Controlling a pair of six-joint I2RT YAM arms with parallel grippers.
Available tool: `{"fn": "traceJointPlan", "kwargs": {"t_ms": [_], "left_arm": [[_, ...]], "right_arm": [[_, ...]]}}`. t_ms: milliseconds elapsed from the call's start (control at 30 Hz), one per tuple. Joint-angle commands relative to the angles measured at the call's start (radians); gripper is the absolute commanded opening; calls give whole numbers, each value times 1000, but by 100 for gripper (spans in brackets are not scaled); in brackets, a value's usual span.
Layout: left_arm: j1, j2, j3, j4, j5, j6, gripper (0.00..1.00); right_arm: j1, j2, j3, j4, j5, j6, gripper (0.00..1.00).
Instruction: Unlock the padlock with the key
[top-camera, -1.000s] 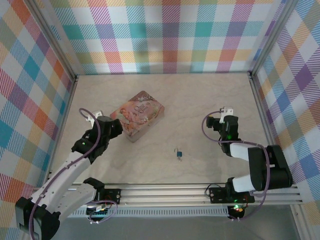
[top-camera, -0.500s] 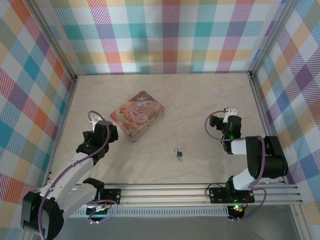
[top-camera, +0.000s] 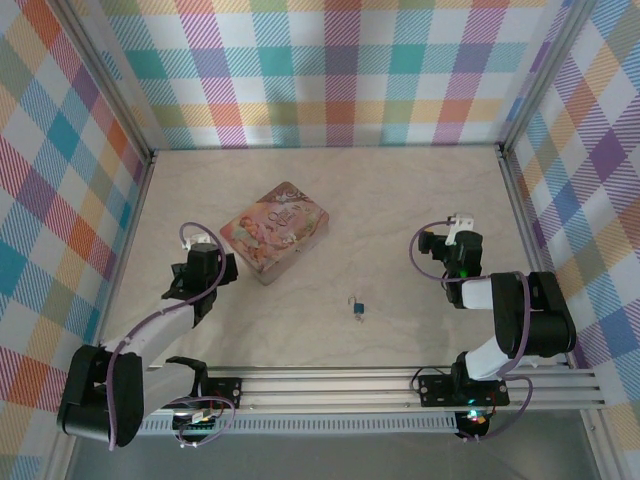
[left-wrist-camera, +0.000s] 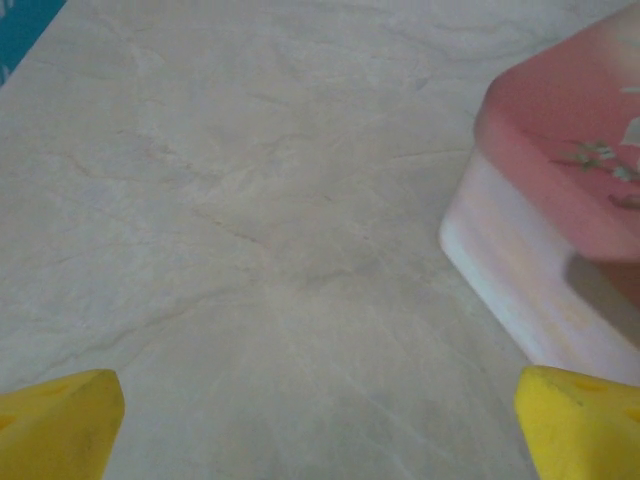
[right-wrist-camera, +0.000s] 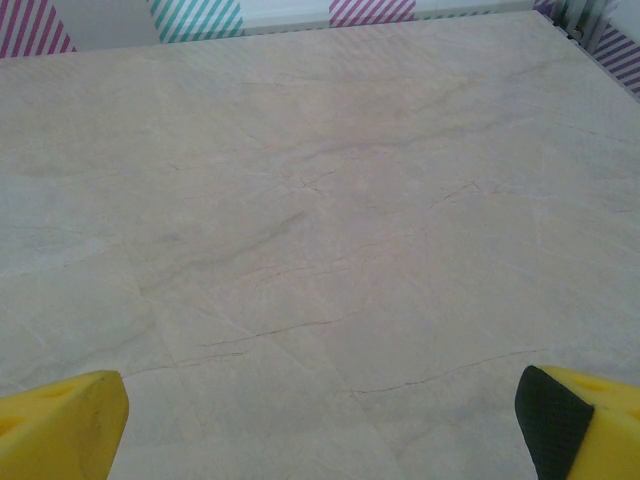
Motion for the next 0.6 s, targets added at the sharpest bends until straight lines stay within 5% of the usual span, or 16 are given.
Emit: {"fn": "traceJointPlan", "kwargs": {"t_ms": [0, 567], "left_arm": [[17, 30, -16, 172, 55, 47, 100], [44, 273, 20, 544, 149, 124, 100]], "right_arm": [[-6, 1, 9, 39, -15, 11, 100], [-6, 1, 8, 39, -15, 11, 100]]}}
